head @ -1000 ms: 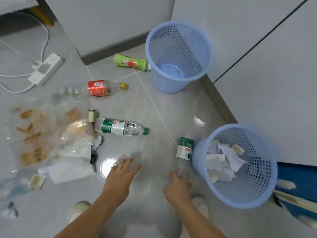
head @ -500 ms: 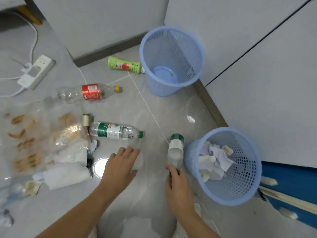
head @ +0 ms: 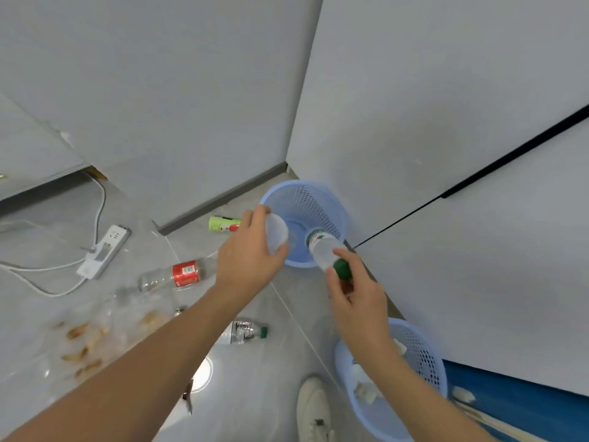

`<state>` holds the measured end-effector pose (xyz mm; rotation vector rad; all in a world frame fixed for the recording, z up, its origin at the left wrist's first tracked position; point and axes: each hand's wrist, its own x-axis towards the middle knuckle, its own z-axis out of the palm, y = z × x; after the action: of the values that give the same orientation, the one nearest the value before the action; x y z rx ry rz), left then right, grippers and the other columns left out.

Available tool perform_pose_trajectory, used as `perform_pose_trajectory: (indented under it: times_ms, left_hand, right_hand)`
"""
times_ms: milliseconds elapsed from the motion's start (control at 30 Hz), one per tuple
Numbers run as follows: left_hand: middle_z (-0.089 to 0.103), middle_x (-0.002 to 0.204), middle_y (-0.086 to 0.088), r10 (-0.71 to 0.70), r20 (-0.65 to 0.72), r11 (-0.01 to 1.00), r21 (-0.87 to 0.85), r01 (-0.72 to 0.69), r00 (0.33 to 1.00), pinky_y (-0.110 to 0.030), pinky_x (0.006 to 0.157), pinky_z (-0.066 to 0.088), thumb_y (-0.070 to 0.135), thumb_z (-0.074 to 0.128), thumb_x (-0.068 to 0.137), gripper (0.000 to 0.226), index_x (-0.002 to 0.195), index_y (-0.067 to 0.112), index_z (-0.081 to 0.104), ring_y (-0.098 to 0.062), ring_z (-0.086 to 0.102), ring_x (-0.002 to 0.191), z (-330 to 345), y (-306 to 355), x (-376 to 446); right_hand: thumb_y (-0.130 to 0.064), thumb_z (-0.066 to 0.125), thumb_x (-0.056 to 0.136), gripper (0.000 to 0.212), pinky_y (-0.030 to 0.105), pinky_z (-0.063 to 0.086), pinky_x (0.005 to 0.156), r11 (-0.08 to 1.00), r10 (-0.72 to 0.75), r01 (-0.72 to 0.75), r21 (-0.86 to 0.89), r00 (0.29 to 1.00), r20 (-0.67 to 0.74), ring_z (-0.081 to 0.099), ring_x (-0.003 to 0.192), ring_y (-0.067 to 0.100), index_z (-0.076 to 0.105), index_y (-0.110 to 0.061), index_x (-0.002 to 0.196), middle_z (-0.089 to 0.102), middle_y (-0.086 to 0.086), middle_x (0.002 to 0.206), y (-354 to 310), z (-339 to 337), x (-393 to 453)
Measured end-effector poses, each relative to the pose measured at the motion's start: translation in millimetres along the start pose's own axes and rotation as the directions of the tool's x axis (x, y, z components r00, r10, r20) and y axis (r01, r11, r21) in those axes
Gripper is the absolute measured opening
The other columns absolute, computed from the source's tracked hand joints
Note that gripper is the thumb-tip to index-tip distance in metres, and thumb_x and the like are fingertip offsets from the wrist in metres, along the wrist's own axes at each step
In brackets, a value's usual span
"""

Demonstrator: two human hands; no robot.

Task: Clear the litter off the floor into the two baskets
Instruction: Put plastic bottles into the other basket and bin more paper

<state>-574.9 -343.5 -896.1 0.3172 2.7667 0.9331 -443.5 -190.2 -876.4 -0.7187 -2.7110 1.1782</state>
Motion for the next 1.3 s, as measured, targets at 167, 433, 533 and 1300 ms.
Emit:
perform_pose_trajectory:
  times_ms: [167, 433, 533, 1300]
  left_hand:
    - [0.051, 0.122, 0.001, -0.118, 0.018, 0.993, 0.006, 0.117, 0.993, -0.036, 0.065, 0.043, 0.046, 0.070, 0.084, 0.052, 0.123, 0.027, 0.041, -0.031, 0.064, 0.095, 76.7, -12.0, 43.7]
    - [0.050, 0.129, -0.004, -0.194, 0.088, 0.967, 0.188, 0.175, 0.977, -0.041, 0.074, 0.050, 0.043, 0.078, 0.079, 0.066, 0.132, 0.027, 0.041, -0.027, 0.053, 0.117, 153.5, -39.8, 67.5]
    - [0.048, 0.130, -0.004, -0.182, 0.070, 0.977, 0.128, 0.172, 0.981, -0.042, 0.077, 0.051, 0.042, 0.074, 0.082, 0.066, 0.137, 0.026, 0.041, -0.027, 0.048, 0.122, 142.0, -43.1, 54.6]
    - [0.059, 0.104, 0.014, -0.815, -0.194, 0.578, -0.203, 0.790, 0.546, -0.033, 0.072, 0.053, 0.037, 0.060, 0.093, 0.019, 0.110, 0.029, 0.059, -0.007, 0.054, 0.098, -56.1, -298.2, -431.1]
  right_hand:
    - [-0.031, 0.056, 0.102, 0.020, 0.033, 0.050, 0.062, 0.999, 0.028, -0.026, -0.020, 0.994, 0.109, 0.056, 0.062, 0.014, 0.056, -0.035, 0.122, 0.057, 0.001, 0.067, 41.2, 50.3, 84.1]
    - [-0.036, 0.056, 0.100, 0.040, 0.047, 0.057, 0.086, 0.982, 0.103, -0.048, -0.185, 0.948, 0.301, 0.067, 0.096, 0.025, 0.049, -0.034, 0.140, 0.070, 0.003, 0.103, 110.0, 96.2, 136.5]
    - [-0.036, 0.056, 0.099, 0.045, 0.046, 0.057, 0.085, 0.971, 0.099, -0.020, -0.237, 0.940, 0.326, 0.067, 0.095, 0.025, 0.046, -0.035, 0.143, 0.071, 0.001, 0.098, 102.3, 98.6, 130.9]
    - [-0.027, 0.061, 0.095, 0.015, 0.033, 0.039, 0.052, 0.918, -0.195, 0.396, -0.017, 0.489, 0.850, 0.043, 0.049, 0.013, 0.058, -0.029, 0.080, 0.049, -0.006, 0.054, -85.8, 275.9, -253.5]
